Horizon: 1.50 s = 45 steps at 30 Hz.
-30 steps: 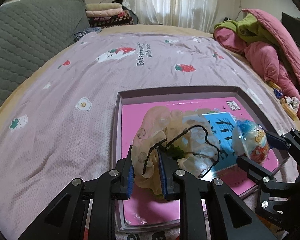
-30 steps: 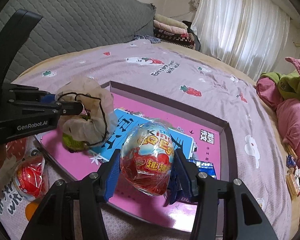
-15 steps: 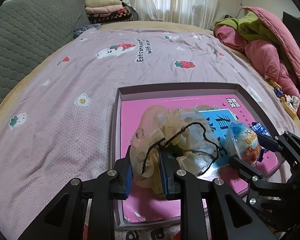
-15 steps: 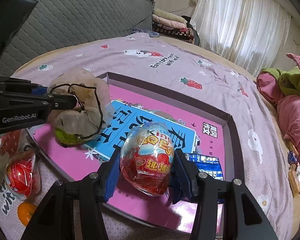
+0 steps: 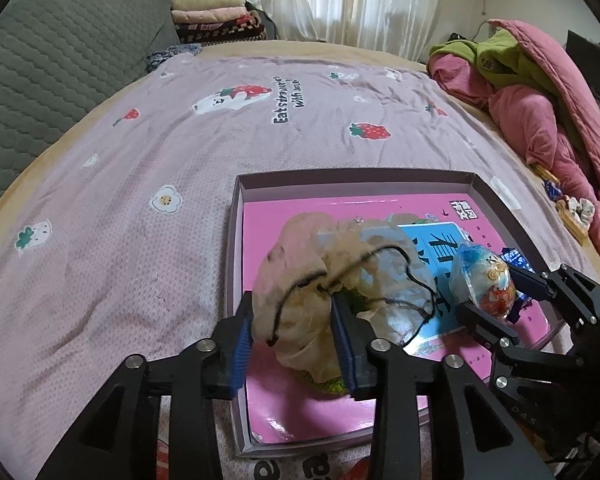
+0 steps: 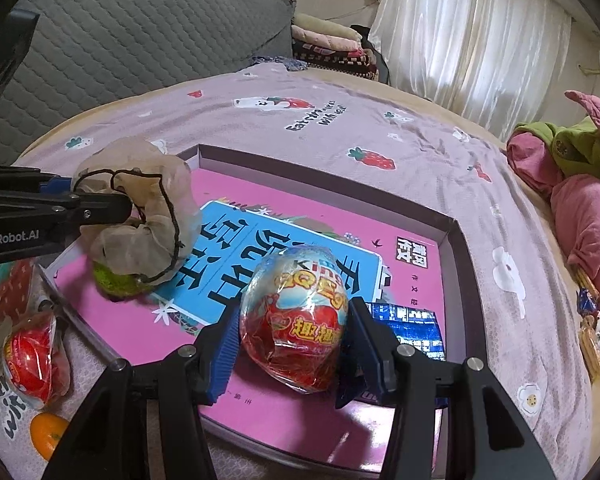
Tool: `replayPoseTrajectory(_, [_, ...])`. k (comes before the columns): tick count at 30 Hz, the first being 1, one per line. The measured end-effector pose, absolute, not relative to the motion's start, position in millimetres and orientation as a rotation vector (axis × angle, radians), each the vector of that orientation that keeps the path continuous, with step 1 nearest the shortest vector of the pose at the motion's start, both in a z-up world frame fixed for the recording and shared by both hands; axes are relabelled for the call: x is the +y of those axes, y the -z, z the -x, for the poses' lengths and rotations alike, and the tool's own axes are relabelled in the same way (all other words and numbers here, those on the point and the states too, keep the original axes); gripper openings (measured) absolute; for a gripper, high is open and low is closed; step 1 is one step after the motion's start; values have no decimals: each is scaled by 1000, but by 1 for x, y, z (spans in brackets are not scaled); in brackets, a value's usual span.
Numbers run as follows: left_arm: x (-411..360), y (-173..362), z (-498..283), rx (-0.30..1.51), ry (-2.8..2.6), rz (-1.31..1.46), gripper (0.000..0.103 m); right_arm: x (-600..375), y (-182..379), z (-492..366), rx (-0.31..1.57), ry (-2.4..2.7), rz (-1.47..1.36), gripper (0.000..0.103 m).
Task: Organize objects
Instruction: 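Lower the mesh bag onto the green ring and open the left gripper while the right gripper lowers the egg, then open the right gripper to set the Kinder egg beside the blue packet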
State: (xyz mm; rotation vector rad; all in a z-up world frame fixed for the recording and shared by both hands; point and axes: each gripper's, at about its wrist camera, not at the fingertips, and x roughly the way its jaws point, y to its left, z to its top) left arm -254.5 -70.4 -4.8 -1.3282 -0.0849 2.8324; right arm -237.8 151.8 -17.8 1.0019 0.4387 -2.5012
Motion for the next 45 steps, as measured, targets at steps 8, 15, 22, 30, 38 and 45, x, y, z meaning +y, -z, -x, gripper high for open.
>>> replayPoseTrajectory(8, [-70,1,253,-77,-2833,1306,46,150,18,238,450,2501,-1000,53])
replayPoseTrajectory(15, [-69,0,251,-51,-2853,1283,49,151,16,237,458,2513,-988,53])
replayPoseTrajectory(22, [-68,-1,249,-36,-2856,1276,51,153,14,236,449,2518,-984,54])
replayPoseTrajectory(30, [-66,-4,244,-31,-2852,1261,59,154,11,235,449,2516,-971,60])
replayPoseTrajectory(38, [-65,-8,240,-31,-2852,1237,61,154,7,233,445,2520,-945,65])
replayPoseTrajectory(45, [-64,-10,237,-35,-2849,1227,65,155,4,232,439,2525,-930,65])
